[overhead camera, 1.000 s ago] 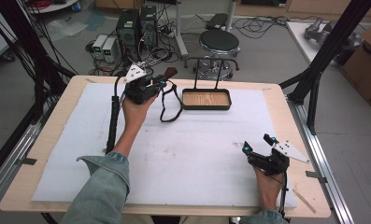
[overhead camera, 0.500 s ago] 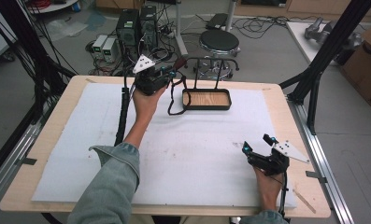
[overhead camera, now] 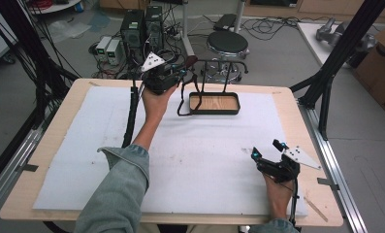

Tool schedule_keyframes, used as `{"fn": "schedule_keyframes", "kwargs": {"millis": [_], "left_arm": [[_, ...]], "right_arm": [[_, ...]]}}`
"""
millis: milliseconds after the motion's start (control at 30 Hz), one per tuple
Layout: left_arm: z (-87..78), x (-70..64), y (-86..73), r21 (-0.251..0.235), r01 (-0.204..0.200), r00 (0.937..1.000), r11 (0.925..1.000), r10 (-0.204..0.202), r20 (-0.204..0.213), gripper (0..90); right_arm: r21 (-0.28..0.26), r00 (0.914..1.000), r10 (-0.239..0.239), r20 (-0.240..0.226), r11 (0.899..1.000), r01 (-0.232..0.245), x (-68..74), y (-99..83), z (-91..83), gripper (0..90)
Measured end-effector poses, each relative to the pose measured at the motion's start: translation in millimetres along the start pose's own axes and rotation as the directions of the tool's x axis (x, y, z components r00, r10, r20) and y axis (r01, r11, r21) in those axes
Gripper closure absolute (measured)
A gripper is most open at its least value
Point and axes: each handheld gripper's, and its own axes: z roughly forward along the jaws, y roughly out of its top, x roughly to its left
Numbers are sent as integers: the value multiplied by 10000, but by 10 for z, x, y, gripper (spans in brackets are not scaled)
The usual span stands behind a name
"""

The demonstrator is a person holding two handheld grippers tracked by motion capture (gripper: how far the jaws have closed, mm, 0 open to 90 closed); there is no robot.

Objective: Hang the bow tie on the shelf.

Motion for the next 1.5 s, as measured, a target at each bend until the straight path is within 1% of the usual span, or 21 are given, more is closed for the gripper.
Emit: {"fn": "schedule_keyframes", "kwargs": {"millis": [133, 200, 400, 467, 600, 700, 767, 900, 1000, 1133, 1300, 1333, 1500], "left_arm": [[42, -7, 19, -84, 74, 10000, 9999, -74, 31, 753], [66, -5, 24, -59, 110, 9999, 9999, -110, 37, 753], [128, 33, 28, -64, 200, 9998, 9998, -200, -50, 753], [154, 55, 23, 18, 311, 9995, 9995, -311, -19, 753], [182, 74, 21, -23, 330, 9994, 9995, -330, -87, 753], [214, 81, 22, 42, 333, 9994, 9994, -332, -129, 754], [236, 85, 22, 80, 253, 9995, 9996, -251, -199, 753], [276, 108, 11, 135, 347, 9991, 9993, -343, -269, 753], [296, 139, -14, 251, 401, 9983, 9989, -390, -439, 753], [312, 192, -54, 360, 629, 9966, 9974, -608, -556, 753], [330, 219, -82, 385, 696, 9954, 9968, -669, -684, 753], [334, 229, -89, 436, 675, 9954, 9968, -643, -712, 753], [363, 266, -143, 646, 866, 9929, 9941, -808, -877, 751]], "right_arm": [[-5, 10000, 18, -8, 10000, -18, 0, 0, 1, 100], [-46, 10000, -48, 5, 10000, 48, -5, 2, -1, 100], [-63, 10000, -55, 2, 10000, 55, -5, 1, 0, 100], [-51, 10000, -40, -7, 10000, 40, -5, 2, -1, 100], [-1, 10000, 1, -37, 10000, -1, 0, 1, -3, 100], [-62, 10000, -38, -43, 10000, 37, -6, 2, -1, 100], [-48, 10000, -20, -61, 10000, 20, -5, 2, -1, 100], [-73, 10000, -21, -79, 10000, 21, -7, 2, -1, 100], [-75, 10000, -26, -82, 10000, 26, -8, 2, -1, 100], [-68, 10000, -33, -83, 10000, 33, -8, 1, -2, 100], [-72, 10000, -24, -83, 10000, 24, -9, 2, -2, 100], [-69, 10000, -21, -88, 10000, 20, -9, 1, -2, 100], [-70, 10000, -9, -88, 10000, 8, -10, 1, -3, 100]]}}
